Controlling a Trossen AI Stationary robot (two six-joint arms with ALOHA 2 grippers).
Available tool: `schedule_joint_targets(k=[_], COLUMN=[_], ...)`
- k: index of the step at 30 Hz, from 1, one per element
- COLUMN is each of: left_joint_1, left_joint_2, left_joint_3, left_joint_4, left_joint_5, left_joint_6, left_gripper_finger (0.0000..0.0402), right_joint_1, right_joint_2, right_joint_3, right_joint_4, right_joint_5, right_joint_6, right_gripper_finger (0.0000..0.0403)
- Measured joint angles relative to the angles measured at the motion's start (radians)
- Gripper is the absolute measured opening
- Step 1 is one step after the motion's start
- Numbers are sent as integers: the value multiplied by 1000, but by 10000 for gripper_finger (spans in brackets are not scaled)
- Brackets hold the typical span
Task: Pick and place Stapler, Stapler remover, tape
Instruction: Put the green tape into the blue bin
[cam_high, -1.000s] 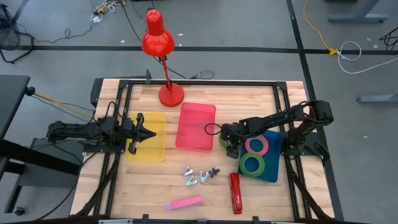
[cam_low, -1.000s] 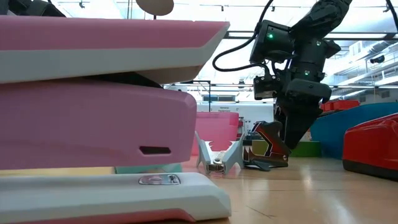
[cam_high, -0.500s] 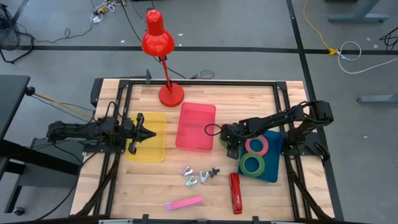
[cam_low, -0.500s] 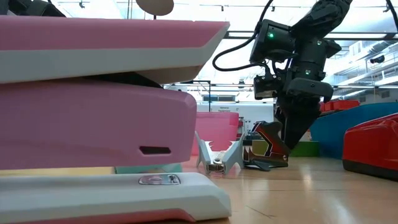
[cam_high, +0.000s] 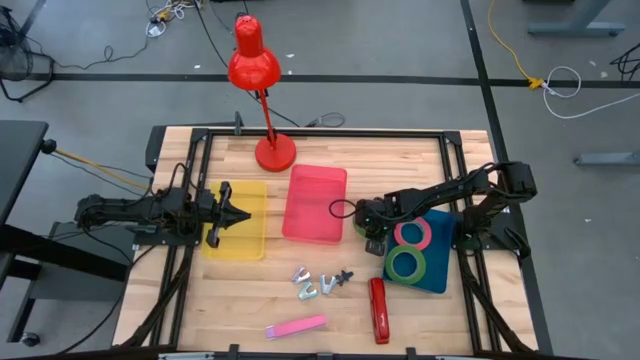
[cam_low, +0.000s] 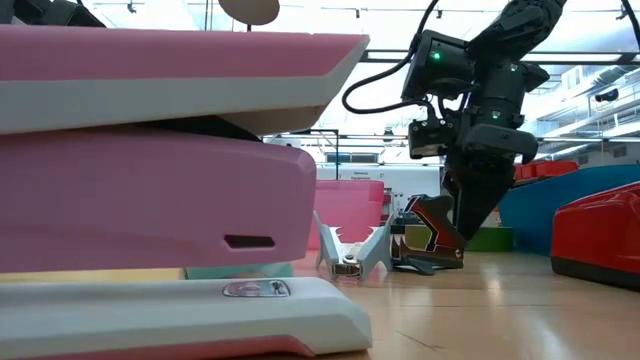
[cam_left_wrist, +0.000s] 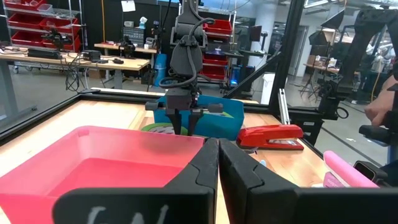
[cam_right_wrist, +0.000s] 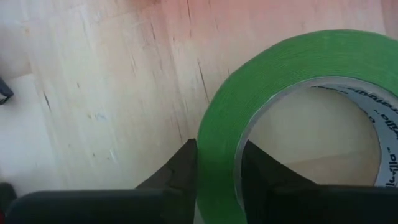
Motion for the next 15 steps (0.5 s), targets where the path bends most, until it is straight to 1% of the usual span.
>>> schedule_joint_targets(k=[15], left_joint_1=[0], left_joint_2=[0], left_joint_3=[0], left_joint_4=[0], left_joint_5=[0], left_joint_6=[0], left_gripper_finger=[18], right_joint_1=[0], right_joint_2=[-13], right_joint_3=[-1], right_joint_4=[-13], right_joint_5=[9], right_joint_6=[-47], right_gripper_finger=[83])
